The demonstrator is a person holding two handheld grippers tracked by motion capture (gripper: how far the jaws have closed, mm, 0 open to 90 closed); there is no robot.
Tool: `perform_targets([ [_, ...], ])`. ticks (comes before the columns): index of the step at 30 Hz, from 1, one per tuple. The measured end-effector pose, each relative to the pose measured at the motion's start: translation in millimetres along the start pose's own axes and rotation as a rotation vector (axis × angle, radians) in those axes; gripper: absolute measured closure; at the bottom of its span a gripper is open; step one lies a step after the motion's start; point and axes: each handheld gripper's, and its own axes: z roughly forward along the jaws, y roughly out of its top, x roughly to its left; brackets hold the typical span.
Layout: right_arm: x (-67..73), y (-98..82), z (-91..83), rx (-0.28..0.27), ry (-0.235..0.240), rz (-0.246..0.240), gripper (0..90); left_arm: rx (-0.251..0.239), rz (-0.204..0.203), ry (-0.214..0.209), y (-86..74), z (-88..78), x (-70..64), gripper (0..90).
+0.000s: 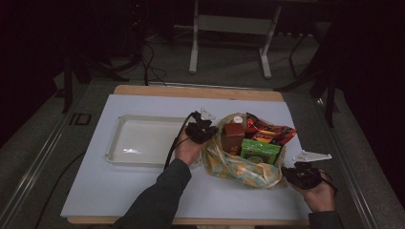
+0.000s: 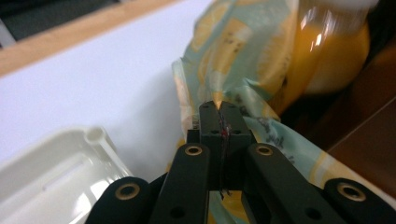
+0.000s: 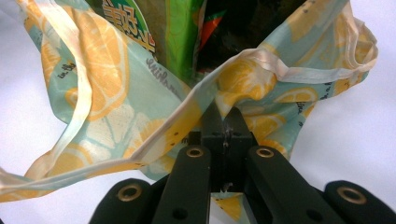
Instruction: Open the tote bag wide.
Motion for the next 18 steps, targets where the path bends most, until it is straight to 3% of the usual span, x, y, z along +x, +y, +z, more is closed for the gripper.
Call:
perform_targets([
  [7,-5.2,-6.5,6.6,0.038,-0.016,0.009,90.0,0.046,0.053,-0.019,-17.4,-2.7,-12.2,89.4],
  [12,-9.6,-11.2,15.4,0.070,-0.042,0.019,90.0,0.086,0.112,0.012,-25.0,-3.5,-19.5,89.4],
  [18,-10.4,-12.8,20.3,0.069,-0.044,0.029,90.0,0.125,0.110,0.012,-33.8,2.6,-20.6,89.4],
])
